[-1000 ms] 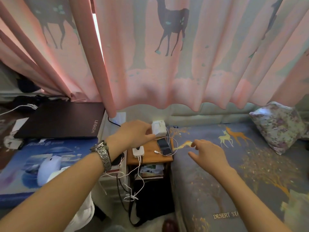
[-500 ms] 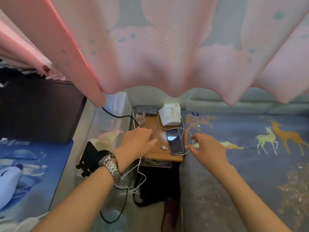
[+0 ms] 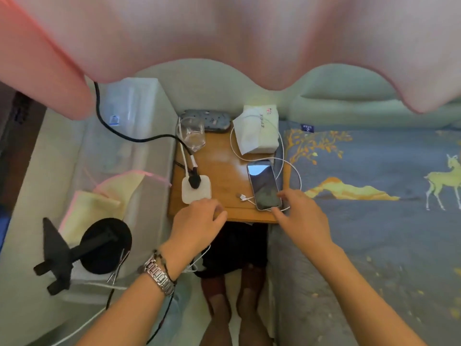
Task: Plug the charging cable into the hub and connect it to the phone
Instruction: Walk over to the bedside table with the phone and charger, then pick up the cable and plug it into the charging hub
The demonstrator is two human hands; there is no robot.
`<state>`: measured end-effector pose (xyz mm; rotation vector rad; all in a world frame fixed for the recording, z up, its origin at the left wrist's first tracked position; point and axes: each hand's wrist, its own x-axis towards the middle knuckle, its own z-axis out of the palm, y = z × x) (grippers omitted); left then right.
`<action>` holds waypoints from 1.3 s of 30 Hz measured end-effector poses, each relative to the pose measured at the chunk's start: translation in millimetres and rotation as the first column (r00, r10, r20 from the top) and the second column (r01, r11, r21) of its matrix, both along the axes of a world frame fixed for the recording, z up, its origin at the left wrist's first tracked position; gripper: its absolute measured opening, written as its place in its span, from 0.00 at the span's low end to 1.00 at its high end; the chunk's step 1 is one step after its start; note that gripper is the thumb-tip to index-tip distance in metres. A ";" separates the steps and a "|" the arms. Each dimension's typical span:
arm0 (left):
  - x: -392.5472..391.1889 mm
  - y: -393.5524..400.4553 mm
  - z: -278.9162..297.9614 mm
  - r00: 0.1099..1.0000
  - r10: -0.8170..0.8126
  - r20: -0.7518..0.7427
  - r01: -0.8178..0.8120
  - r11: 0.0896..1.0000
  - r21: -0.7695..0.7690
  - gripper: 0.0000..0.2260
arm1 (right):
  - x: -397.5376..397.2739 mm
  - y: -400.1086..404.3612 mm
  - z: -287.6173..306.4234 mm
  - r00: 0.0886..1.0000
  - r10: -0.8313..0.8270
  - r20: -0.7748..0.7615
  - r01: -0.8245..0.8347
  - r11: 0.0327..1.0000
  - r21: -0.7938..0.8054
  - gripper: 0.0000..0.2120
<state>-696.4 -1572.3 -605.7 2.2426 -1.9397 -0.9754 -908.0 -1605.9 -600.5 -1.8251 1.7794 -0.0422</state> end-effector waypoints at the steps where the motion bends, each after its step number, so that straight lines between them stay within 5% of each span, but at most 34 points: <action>1: -1.4 -5.0 -9.6 1.000 -0.012 0.014 0.012 1.000 -0.018 0.13 | -0.4 -3.5 -9.1 1.000 -0.014 0.002 0.014 1.000 -0.012 0.15; 7: -10.9 -29.4 -56.2 0.995 -0.098 0.024 0.100 0.992 -0.073 0.12 | 3.6 -25.0 -61.3 0.998 -0.056 0.018 0.057 0.996 -0.073 0.19; 17: -12.0 -25.3 -95.6 0.991 -0.131 -0.013 0.132 0.990 0.056 0.13 | 25.3 -39.9 -114.4 0.998 -0.064 -0.002 0.064 0.997 -0.030 0.30; 39: -14.5 -0.3 -125.2 0.983 -0.154 -0.096 0.166 0.977 0.133 0.21 | 51.8 -51.3 -127.9 0.960 -0.261 -0.104 0.255 0.965 -0.064 0.37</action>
